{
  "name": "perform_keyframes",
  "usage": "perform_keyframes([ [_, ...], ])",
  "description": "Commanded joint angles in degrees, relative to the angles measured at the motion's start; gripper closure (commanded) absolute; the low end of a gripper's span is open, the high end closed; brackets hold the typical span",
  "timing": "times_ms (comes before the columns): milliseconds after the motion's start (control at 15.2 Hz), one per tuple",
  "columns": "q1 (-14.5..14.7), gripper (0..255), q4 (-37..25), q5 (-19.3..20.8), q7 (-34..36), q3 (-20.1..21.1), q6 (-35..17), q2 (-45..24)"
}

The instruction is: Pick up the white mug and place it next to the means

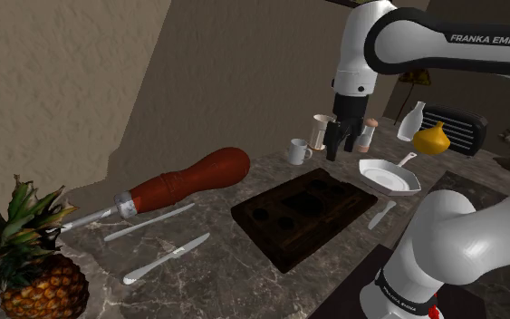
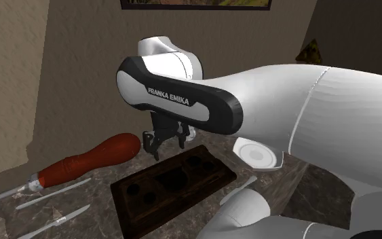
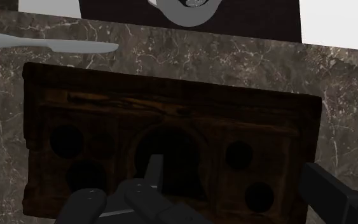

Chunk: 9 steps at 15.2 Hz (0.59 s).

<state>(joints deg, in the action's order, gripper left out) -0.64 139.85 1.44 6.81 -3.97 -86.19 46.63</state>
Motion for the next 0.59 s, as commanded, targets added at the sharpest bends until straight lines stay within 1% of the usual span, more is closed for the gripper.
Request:
perform_keyframes([
  [0,0.0,0,0.0,0.0,0.0,0.0,0.0,0.0],
  [264,-1.2,0,-0.3,3.3,-4.8,-4.2,-5.3,-4.9],
  [528,-2.1,0,-1.8,5.7,-9.4,-8.4,-10.5,-10.9],
])
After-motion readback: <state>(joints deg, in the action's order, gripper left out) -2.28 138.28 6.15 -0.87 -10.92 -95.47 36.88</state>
